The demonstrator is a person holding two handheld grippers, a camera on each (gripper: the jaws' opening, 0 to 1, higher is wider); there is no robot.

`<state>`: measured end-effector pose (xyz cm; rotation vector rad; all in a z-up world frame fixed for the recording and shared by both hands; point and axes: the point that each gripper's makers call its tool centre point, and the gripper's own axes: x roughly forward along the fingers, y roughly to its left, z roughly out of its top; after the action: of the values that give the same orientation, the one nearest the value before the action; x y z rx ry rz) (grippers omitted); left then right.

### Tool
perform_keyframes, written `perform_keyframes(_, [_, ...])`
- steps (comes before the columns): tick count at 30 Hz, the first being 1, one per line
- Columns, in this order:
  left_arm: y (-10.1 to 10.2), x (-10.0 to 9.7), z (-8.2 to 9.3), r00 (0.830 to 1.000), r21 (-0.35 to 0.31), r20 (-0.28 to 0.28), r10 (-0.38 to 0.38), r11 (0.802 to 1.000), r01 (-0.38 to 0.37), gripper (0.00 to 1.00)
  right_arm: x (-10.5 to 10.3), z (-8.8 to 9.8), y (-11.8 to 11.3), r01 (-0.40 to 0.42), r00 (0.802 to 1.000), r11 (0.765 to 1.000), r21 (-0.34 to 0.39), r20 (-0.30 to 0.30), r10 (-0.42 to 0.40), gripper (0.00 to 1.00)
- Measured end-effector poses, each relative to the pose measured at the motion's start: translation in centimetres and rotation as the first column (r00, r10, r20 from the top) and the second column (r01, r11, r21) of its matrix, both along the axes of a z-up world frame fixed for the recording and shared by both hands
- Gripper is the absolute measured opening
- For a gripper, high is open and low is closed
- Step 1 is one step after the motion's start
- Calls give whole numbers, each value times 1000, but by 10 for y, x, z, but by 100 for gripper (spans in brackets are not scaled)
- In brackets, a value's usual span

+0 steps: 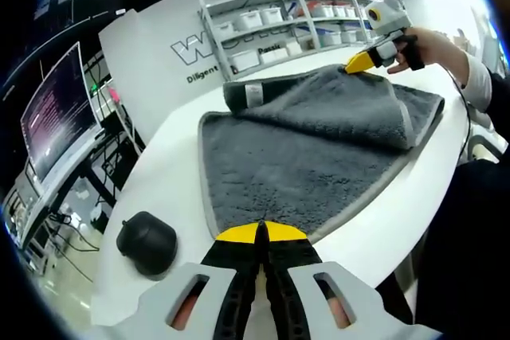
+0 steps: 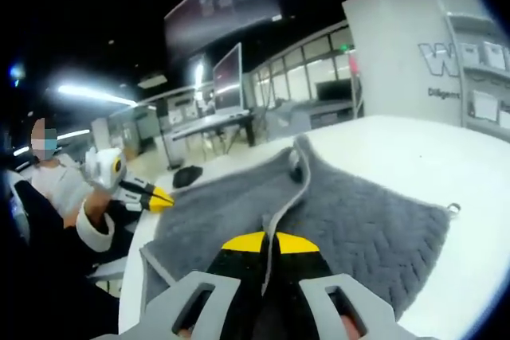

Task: Open the folded towel by lifting each exposed corner and separating the folded layers until the towel lies flat within the target outline without major curled edges

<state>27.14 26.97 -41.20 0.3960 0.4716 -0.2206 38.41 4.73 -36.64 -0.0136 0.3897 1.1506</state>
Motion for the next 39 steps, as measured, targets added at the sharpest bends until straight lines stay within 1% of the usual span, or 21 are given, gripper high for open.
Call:
perform_keyframes(9, [-1, -1, 1, 1000, 7, 1, 5, 1000, -5, 1, 4, 4, -17, 31, 1000, 999, 19, -2, -31, 0])
perform_keyframes(16, [-1, -2, 1, 1000, -3, 4, 10, 1000, -10, 1, 4, 5, -29, 53, 999, 998, 32, -4, -53, 0])
perform_keyframes(20, [-1, -2, 2, 1000, -8, 6, 12, 1000, -11, 1, 8, 6, -41, 77, 997, 997, 25, 7, -77, 0])
perform_keyframes(26, [-1, -1, 2, 1000, -18, 9, 18, 1000, -17, 1, 10, 8, -58, 105, 994, 994, 34, 3, -105, 0])
perform_keyframes(34, [0, -1, 2, 1000, -25, 8, 21, 999, -21, 1, 5, 7, -75, 137, 990, 990, 41, 11, -137, 0])
perform_keyframes(39, [0, -1, 2, 1000, -26, 11, 22, 999, -22, 1, 1, 8, -88, 161, 987, 985, 60, 13, -162, 0])
